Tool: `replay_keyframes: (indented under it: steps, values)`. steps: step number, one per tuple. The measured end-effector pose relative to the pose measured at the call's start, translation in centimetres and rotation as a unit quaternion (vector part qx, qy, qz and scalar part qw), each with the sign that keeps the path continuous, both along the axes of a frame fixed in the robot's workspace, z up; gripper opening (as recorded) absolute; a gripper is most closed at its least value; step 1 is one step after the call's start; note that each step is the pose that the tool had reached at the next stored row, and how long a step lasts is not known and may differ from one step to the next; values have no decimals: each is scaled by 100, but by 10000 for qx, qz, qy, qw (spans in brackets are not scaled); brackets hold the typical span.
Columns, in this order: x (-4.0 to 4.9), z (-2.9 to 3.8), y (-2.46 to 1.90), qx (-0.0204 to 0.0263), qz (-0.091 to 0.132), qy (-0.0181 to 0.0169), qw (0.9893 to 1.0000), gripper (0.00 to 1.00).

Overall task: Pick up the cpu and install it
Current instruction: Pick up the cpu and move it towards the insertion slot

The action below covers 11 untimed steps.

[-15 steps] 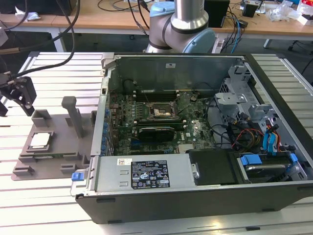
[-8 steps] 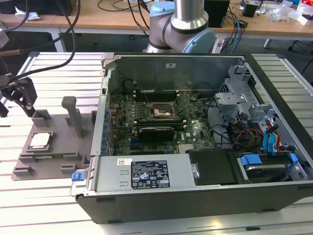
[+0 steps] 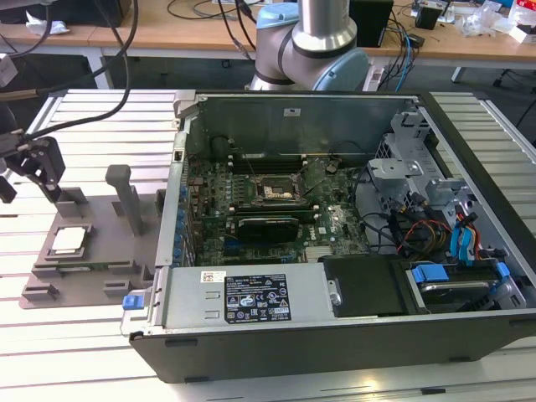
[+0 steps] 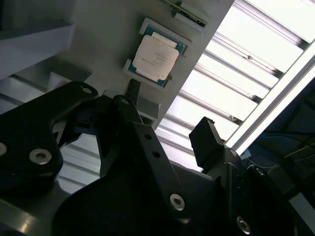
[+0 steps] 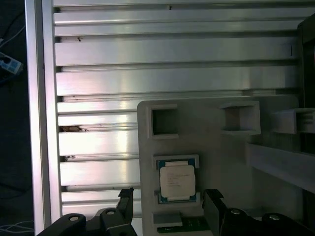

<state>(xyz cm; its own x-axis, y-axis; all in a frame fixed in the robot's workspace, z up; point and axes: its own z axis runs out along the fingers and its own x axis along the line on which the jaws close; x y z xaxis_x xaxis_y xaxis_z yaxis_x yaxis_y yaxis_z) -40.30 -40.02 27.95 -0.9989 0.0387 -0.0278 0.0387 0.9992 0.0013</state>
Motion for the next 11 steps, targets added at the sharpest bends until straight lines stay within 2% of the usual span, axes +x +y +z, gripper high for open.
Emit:
replay_keyframes:
  steps: [11]
  values:
    - [0,-90,0,0,0,0,10000,68]
